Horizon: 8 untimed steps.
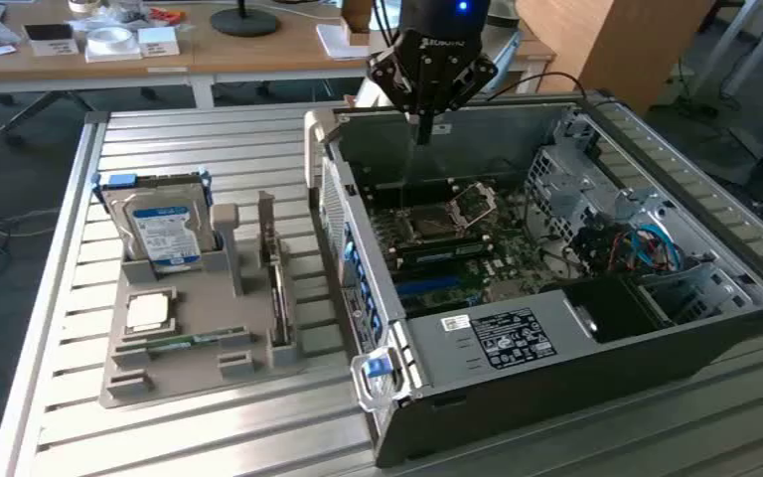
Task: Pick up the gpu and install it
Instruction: 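Reach for the gpu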
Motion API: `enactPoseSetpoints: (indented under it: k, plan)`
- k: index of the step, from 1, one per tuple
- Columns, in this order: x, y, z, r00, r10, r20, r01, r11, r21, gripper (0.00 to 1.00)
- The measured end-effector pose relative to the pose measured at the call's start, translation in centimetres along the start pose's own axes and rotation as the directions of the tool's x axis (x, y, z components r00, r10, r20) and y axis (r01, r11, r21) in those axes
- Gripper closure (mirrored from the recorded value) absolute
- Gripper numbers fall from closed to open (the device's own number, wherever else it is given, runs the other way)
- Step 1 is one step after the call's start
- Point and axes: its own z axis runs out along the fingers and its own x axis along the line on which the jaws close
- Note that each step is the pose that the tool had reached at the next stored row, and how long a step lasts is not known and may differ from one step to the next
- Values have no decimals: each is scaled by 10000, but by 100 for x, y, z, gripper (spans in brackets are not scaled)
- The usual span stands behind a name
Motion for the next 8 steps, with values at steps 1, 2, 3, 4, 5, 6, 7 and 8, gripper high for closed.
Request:
enactPoseSetpoints:
  k: [1,2,3,4,5,6,7,8]
  plan:
    - [0,0,0,10000,0,0,0,10000,0,89]
    - [0,0,0,10000,0,0,0,10000,0,89]
    - [0,0,0,10000,0,0,0,10000,0,89]
    - [0,0,0,10000,0,0,0,10000,0,89]
    - [0,0,0,10000,0,0,0,10000,0,89]
    - [0,0,0,10000,0,0,0,10000,0,89]
    - [0,0,0,10000,0,0,0,10000,0,89]
    - [0,0,0,10000,0,0,0,10000,0,89]
